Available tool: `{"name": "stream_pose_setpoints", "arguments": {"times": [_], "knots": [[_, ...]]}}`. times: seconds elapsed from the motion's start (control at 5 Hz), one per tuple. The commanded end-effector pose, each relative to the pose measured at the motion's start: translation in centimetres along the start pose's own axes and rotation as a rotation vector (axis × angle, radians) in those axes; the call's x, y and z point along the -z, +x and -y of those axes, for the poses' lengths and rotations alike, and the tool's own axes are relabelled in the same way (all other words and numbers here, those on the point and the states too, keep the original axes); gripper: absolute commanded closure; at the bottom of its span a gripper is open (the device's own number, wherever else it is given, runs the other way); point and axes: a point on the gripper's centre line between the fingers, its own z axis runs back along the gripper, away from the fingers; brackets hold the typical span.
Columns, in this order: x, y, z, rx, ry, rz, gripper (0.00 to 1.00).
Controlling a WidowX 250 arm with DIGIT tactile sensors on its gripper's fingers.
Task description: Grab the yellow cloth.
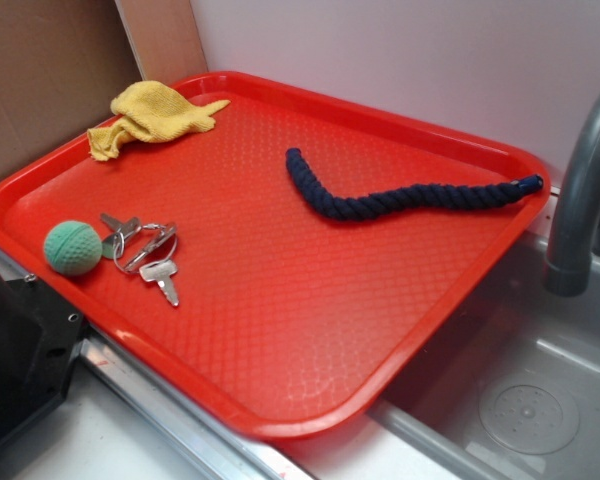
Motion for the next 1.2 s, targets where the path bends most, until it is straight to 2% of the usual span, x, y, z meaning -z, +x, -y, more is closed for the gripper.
{"name": "stream_pose_setpoints", "arguments": {"times": [0.0, 0.2, 0.4, 0.6, 0.8, 1.0], "knots": [[0.0, 0.0, 0.0, 0.000, 0.000, 0.000, 0.00], [3.0, 1.8, -3.3, -0.188, 0.035, 0.006, 0.00], [7.4, 3.7, -8.5, -0.429, 0.087, -0.017, 0.00], [10.3, 5.2, -11.6, -0.600, 0.123, 0.007, 0.00], [13.8, 6.6, -14.5, -0.846, 0.179, 0.132, 0.00], [16.5, 8.0, -15.7, -1.013, 0.181, 0.204, 0.00]]}}
